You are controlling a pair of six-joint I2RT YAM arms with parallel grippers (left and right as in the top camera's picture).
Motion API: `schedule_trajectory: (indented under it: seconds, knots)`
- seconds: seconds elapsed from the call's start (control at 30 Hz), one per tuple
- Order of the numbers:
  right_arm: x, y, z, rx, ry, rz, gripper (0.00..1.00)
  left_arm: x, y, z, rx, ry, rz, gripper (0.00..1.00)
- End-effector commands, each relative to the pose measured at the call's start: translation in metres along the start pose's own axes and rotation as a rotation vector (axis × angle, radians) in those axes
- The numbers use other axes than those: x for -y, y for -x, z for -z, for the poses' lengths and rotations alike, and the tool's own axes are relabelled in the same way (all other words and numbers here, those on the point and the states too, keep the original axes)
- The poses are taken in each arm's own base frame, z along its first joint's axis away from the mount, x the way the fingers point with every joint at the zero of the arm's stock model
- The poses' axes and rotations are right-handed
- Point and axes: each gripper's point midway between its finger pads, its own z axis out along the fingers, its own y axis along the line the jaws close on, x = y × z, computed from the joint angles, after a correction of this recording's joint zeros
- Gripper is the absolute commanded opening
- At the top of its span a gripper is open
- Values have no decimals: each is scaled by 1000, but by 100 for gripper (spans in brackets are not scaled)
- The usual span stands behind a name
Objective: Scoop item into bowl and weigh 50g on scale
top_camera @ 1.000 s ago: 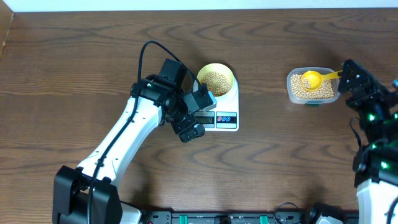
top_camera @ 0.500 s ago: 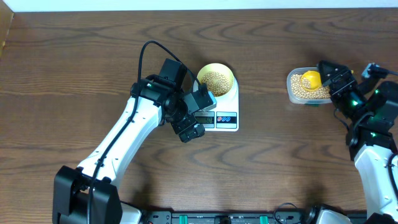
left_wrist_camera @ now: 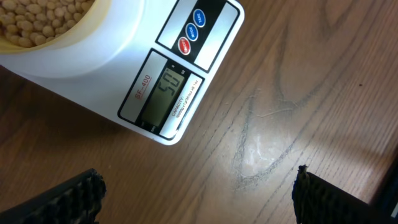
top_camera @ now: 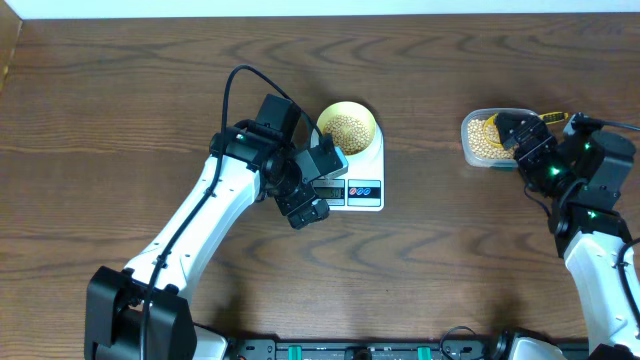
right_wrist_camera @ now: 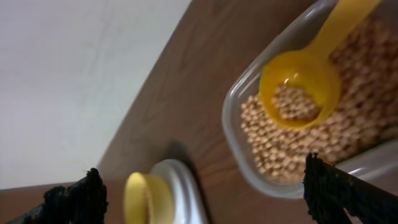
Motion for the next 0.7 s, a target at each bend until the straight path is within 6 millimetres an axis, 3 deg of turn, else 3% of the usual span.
schedule_trajectory:
  seconds: [0.0, 0.2, 0.37, 0.47, 0.67]
  knots:
    - [4, 8, 0, 41, -34, 225, 99, 0, -2, -2, -4, -9, 2, 98]
    - [-1, 9, -1, 44, -18, 487, 99, 0, -2, -2, -4, -9, 2, 98]
    - [-21, -11, 1, -23, 131, 773, 99, 0, -2, -2, -4, -9, 2, 98]
    - [-43, -23, 7, -53, 269, 843, 99, 0, -2, -2, -4, -9, 2, 98]
    - [-67, -33, 24, -103, 376, 842, 99, 0, -2, -2, -4, -9, 2, 98]
